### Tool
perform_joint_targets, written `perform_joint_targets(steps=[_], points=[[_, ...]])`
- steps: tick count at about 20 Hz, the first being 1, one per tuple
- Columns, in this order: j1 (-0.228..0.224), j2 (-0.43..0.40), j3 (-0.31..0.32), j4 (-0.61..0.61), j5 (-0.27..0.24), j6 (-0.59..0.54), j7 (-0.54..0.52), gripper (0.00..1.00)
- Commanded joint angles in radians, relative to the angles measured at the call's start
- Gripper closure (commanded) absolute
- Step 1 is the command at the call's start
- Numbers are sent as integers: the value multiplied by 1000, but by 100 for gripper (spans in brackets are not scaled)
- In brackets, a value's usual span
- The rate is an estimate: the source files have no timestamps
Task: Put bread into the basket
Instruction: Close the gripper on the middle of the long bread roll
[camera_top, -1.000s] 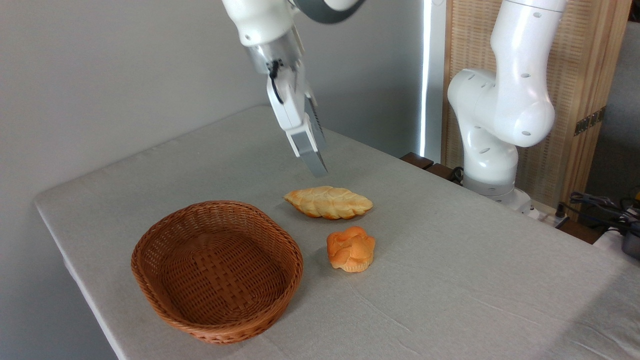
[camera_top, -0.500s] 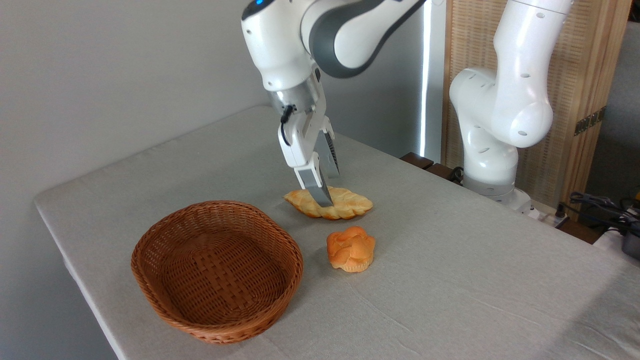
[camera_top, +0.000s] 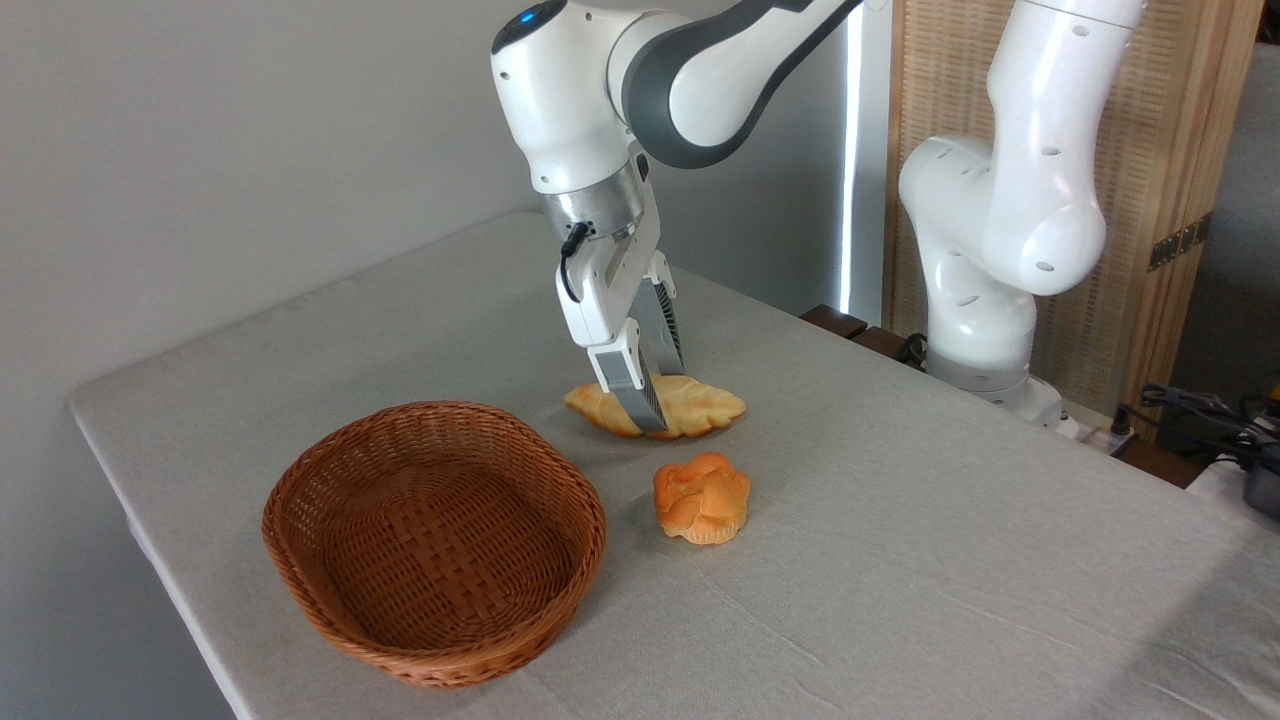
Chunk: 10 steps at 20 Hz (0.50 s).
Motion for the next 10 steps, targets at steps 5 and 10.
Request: perform_joint_targets(steps=[5, 10], points=[[-9, -3, 22, -12, 17, 54, 18, 0], [-19, 24, 22, -12, 17, 55, 18, 0]])
